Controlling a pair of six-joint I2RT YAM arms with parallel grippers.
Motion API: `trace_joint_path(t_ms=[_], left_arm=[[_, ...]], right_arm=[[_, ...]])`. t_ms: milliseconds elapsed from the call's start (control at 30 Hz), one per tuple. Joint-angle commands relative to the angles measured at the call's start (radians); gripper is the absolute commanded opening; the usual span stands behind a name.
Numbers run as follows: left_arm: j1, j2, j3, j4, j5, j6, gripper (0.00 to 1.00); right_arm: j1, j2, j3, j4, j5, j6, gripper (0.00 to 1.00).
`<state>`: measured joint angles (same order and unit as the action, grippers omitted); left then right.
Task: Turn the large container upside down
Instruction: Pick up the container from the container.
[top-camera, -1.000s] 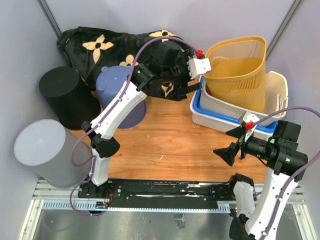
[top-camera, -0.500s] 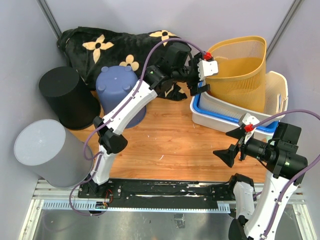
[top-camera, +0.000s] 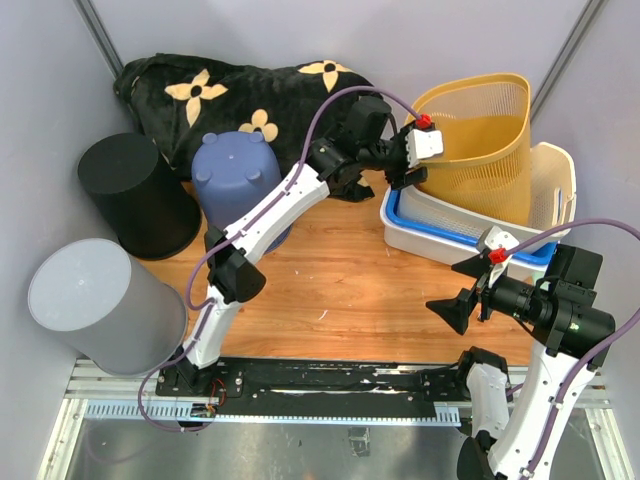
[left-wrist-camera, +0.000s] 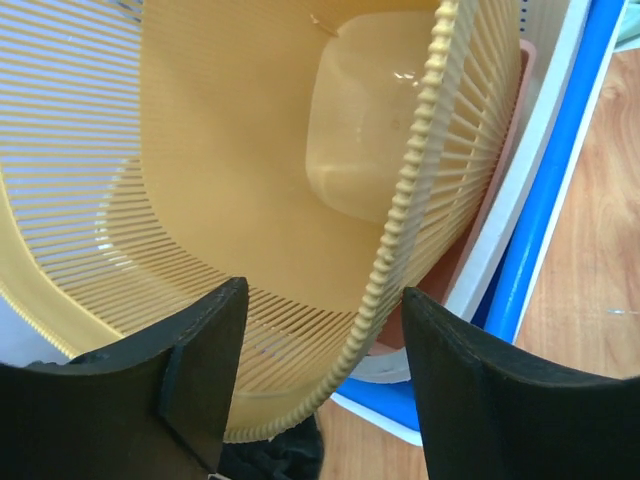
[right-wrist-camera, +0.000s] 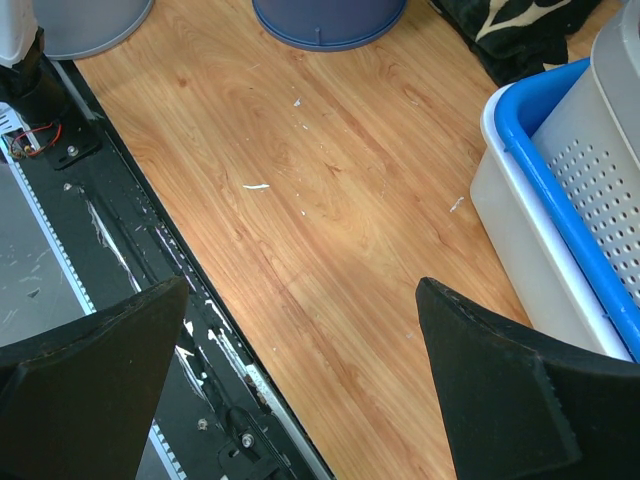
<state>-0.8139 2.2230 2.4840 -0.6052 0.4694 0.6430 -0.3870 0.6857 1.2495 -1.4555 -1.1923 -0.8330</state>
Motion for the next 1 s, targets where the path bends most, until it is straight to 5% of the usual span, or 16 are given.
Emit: trace_joint_path(t_ms=[0,133,400,700,867,967], left_arm=[[-0.005,-0.064,-0.068,0.032,0.024,0.011,0.56],[-0.007,-0.094,-0.090,0.024,0.004,0.029,0.02],[-0.049,-0.080,0.033,0.008,-0.103,-0.013,0.00],[-0.048,-0.225,0.187,0.250,-0.217,-0.222,0.00],[0.123,-0.394,0.141,0.253,-0.054,-0.482,0.00],[0.317,-0.502,0.048,0.323,0.133,-0.708,0.00]], right_arm=[[-0.018,0.007,-0.003,-0.014,-0.012,-0.010,1.00],[-0.018,0.010,-0.005,-0.019,-0.017,-0.021,1.00],[-0.018,0.010,-0.004,-0.021,-0.017,-0.023,1.00],[-0.018,0.014,0.000,-0.037,-0.018,-0.044,1.00],[-0.018,0.030,0.022,-0.086,0.000,-0.082,1.00],[-0.016,0.051,0.045,-0.129,0.018,-0.118,1.00]])
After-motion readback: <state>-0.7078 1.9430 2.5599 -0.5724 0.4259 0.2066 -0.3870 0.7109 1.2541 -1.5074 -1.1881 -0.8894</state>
